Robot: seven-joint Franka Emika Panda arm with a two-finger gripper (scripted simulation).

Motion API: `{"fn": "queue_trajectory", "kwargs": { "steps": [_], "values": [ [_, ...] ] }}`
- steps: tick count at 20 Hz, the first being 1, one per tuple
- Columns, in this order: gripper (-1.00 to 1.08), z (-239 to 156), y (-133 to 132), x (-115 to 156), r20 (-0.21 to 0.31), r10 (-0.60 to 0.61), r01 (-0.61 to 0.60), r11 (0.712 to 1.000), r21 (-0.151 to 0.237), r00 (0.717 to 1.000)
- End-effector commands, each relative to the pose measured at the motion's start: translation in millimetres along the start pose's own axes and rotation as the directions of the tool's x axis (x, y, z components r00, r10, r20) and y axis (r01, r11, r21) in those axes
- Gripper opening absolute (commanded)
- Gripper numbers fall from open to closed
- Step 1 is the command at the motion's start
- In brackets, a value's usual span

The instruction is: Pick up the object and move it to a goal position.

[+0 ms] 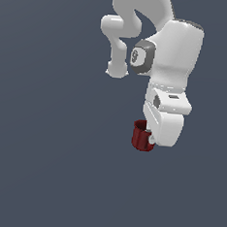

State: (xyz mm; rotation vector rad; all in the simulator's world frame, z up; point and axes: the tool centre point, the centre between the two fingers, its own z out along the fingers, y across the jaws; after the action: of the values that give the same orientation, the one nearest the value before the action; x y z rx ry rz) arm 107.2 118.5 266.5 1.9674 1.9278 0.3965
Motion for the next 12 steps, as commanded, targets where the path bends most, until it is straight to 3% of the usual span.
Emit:
{"fn": "queue_trajectory", "kwargs": {
  "steps": [1,12],
  "values": [
    [-1.00,-25,19,15,0.003,0.010,-0.010,0.997,-0.071,1.000],
    [-1.00,-113,68,66,0.021,0.045,-0.036,0.952,-0.305,0.999]
  ]
}}
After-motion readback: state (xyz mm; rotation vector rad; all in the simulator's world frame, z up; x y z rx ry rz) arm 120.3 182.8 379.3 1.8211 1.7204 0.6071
